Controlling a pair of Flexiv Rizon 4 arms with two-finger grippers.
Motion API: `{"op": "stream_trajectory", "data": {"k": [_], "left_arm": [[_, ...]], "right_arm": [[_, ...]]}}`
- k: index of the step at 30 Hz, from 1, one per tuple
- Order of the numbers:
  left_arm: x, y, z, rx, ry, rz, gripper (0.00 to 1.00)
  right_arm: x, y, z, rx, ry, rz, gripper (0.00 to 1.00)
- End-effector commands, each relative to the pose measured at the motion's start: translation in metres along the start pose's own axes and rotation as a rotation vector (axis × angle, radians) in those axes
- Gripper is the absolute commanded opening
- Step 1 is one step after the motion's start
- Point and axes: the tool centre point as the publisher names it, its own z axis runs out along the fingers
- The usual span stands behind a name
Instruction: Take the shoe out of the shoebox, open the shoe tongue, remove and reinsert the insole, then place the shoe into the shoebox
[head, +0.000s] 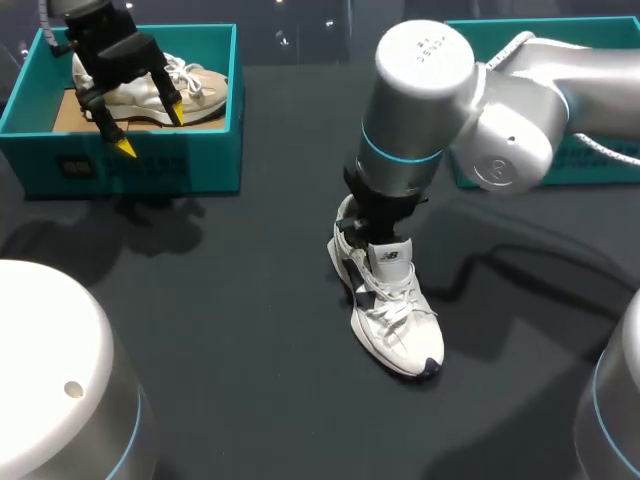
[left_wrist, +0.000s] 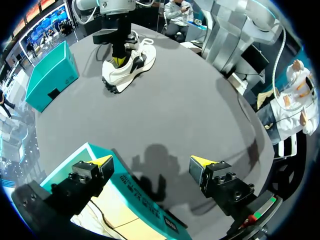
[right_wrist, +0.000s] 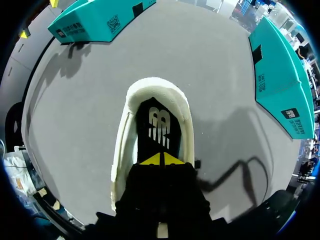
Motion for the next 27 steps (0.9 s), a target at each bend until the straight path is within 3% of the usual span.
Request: {"op": "stream_trajectory", "data": {"k": [1,9,25,26,27], "left_arm": [[0.0,0.0,-0.001,-0.002,0.002,0.0,1.0],[0.0,0.0,-0.001,-0.002,0.002,0.0,1.0],[0.0,0.0,-0.001,-0.002,0.002,0.0,1.0],[0.0,0.0,-0.001,-0.002,0.002,0.0,1.0],[0.0,0.0,-0.001,-0.002,0.002,0.0,1.0]], "right_arm": [[0.005,0.003,0.0,0.046,-0.006,-0.019,0.0],[0.016,-0.003,-0.008,0.088,-0.056,-0.089,0.0],[0.007,-0.011,-0.011,0.147,-0.048,-0.076,0.0],[0.007,-0.012,-0.011,0.152,-0.05,-0.076,0.13],[0.008,-0.013,-0.012,0.156,-0.052,-0.078,0.2]]}}
